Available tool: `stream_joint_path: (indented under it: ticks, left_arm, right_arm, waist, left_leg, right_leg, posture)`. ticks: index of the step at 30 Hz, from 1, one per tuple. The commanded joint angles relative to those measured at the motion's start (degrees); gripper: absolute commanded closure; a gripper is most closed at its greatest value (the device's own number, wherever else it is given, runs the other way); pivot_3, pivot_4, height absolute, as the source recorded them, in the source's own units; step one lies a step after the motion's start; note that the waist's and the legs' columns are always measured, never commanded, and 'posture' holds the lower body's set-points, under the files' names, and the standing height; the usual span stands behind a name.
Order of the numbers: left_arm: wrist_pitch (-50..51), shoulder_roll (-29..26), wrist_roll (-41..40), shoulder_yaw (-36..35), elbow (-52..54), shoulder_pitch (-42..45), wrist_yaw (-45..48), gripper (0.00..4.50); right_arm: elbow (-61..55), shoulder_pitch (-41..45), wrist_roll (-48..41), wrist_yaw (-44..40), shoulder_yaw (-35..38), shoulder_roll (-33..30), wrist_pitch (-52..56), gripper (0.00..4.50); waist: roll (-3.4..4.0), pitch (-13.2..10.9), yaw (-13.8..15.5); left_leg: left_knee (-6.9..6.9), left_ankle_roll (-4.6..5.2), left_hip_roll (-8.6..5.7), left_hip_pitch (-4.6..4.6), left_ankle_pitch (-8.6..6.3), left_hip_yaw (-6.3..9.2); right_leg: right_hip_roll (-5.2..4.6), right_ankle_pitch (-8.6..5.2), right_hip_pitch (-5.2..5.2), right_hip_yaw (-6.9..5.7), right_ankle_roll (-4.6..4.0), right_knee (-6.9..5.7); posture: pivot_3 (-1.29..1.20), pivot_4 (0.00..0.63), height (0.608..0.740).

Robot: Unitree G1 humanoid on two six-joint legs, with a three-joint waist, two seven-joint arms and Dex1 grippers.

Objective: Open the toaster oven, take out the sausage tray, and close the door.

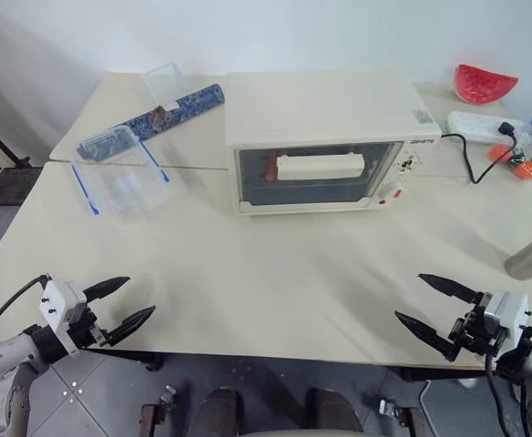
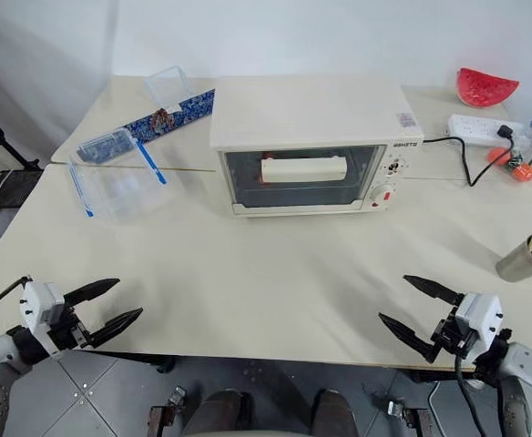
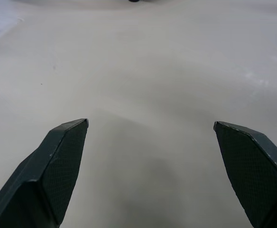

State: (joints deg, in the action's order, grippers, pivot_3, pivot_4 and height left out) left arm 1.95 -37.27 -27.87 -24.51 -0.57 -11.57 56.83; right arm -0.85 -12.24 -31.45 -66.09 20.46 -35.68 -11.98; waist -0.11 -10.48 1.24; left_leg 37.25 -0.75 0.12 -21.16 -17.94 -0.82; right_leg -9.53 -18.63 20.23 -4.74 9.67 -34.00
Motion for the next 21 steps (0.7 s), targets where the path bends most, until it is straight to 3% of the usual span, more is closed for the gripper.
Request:
stream_joint_path:
  ticks: [1, 3, 9, 14, 21]
  left_arm:
    - [0.01, -0.22, -0.94, -1.45, 2.59, -0.02, -1.12, 0.01]
    - [3.01, 0.17, -3.49, -1.39, 4.91, 0.29, -1.90, 0.01]
    - [22.67, -1.42, -26.70, -4.25, 11.38, 6.45, -1.15, 0.01]
    - [26.60, -1.19, -26.82, 0.02, 12.60, 14.72, -3.65, 0.01]
    - [26.32, 3.30, -24.03, 4.57, 10.40, 23.54, -7.32, 0.01]
  right_arm:
    - [-1.47, 0.79, 0.14, 0.44, -0.71, 0.41, -0.14, 0.00]
    - [-2.23, 2.48, -0.31, 1.74, -1.49, 0.63, 1.39, 0.00]
    - [-4.75, 17.25, -6.47, 7.84, -4.09, -1.06, 17.01, 0.00]
    - [-1.02, 30.54, -6.32, 8.93, -7.45, -0.51, 24.75, 0.00]
    - [6.89, 42.64, -1.95, 9.28, -12.11, 2.80, 25.08, 0.00]
  waist:
    - [0.00, 0.00, 0.03]
    - [0.00, 0.00, 0.02]
    - [0.01, -0.01, -0.32]
    - [0.05, -0.03, -0.66]
    - [0.03, -0.03, -0.48]
  left_leg:
    - [0.00, 0.00, 0.00, 0.00, 0.00, 0.00]
    - [0.02, 0.00, 0.00, -0.01, 0.00, 0.00]
    - [0.20, -0.01, 0.10, -0.01, 0.00, 0.07]
    - [0.36, -0.02, 0.06, -0.03, 0.01, 0.11]
    - [0.36, -0.03, 0.02, -0.22, -0.03, 0.05]
  right_leg:
    - [0.00, 0.00, 0.00, 0.00, 0.00, 0.00]
    - [0.00, 0.00, 0.00, 0.00, 0.00, 0.00]
    - [0.00, 0.03, 0.00, 0.03, -0.05, -0.17]
    - [0.02, 0.03, 0.08, 0.06, -0.06, -0.44]
    - [0.03, 0.05, 0.33, -0.01, -0.02, -0.55]
  posture:
    - [0.00, 0.150, 0.740]
    - [0.00, 0.150, 0.740]
    - [0.00, 0.150, 0.740]
    - [0.00, 0.150, 0.740]
    - [0.00, 0.150, 0.740]
